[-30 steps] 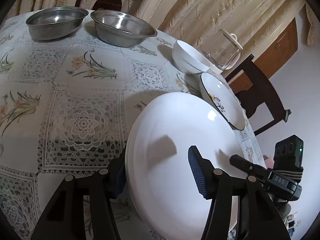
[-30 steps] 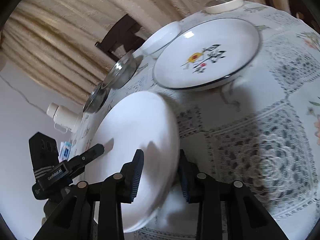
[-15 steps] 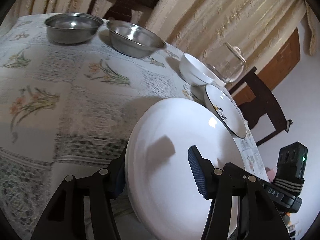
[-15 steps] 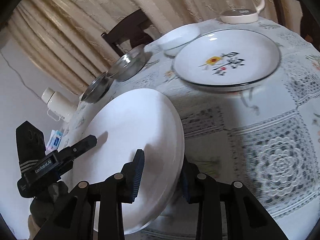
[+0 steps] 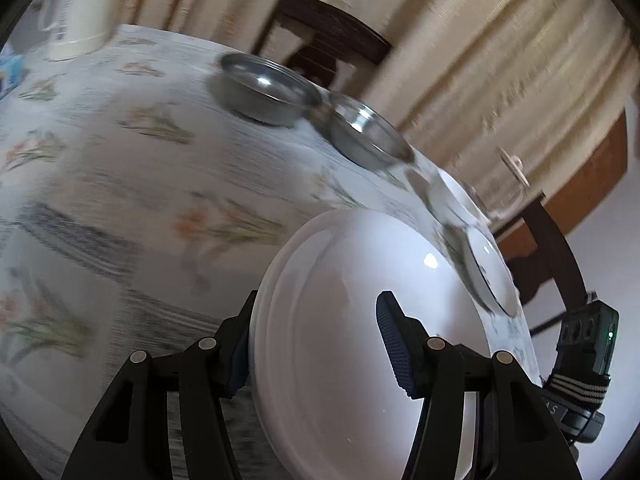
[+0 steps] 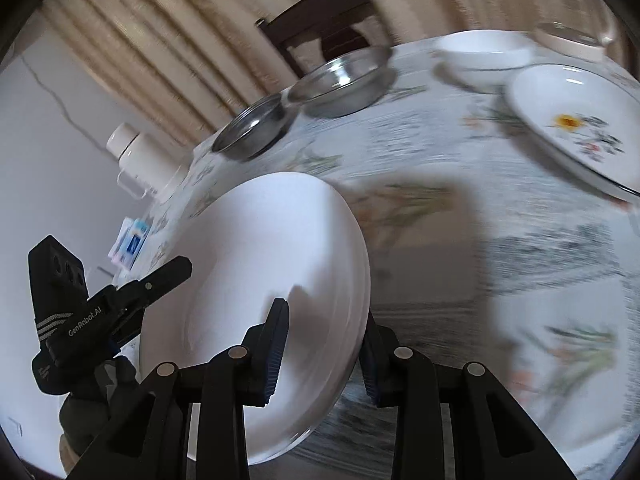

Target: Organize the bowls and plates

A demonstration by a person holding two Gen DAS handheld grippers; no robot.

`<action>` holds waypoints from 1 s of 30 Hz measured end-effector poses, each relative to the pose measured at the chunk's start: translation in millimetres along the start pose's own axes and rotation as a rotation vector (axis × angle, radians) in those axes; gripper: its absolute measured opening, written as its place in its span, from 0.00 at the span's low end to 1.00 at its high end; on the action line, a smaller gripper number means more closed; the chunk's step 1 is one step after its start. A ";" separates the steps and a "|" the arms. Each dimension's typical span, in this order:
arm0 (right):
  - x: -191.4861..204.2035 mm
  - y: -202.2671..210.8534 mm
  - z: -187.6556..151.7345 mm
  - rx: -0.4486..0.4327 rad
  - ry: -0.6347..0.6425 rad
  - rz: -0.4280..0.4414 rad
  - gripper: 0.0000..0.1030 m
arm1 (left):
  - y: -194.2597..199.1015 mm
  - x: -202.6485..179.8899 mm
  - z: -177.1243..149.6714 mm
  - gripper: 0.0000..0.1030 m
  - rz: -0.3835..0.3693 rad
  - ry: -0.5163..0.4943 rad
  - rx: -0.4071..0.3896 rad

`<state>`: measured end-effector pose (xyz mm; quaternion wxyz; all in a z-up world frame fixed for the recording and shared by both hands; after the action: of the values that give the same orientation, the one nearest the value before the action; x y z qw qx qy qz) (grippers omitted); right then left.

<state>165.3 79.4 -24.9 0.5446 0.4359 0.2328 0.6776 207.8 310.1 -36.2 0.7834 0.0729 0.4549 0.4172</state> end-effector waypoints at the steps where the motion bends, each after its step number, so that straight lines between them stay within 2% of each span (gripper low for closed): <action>1: 9.4 -5.2 1.7 0.008 0.012 0.005 0.35 | 7.9 8.4 3.5 0.56 0.010 0.011 -0.017; 11: 99.6 -51.0 12.8 0.064 0.130 0.058 0.35 | 67.3 82.0 28.1 0.56 0.108 0.103 -0.138; 15: 123.5 -67.5 12.9 0.090 0.158 0.079 0.35 | 89.0 105.0 35.9 0.56 0.139 0.131 -0.178; 18: 135.1 -77.8 10.9 0.110 0.167 0.088 0.35 | 99.6 122.0 39.8 0.56 0.157 0.152 -0.194; 22: 138.1 -78.8 8.6 0.096 0.183 0.085 0.35 | 99.5 141.1 35.9 0.55 0.168 0.190 -0.184; 30: 135.2 -74.3 9.3 0.069 0.166 0.101 0.36 | 101.3 139.1 36.3 0.55 0.161 0.175 -0.195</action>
<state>209.3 227.3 -33.2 0.4734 0.4078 0.2783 0.7295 209.5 484.8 -55.9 0.7082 -0.0038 0.4714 0.5255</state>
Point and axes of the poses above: each gripper's, at about its wrist camera, not at the fingertips, and y roughly against the way its jaws point, x to its left, z to its top, the point moved 3 cm from there along -y, roughly the way its jaws point, and after that the axes turned 12 degrees about -z, right-handed, at the moved point
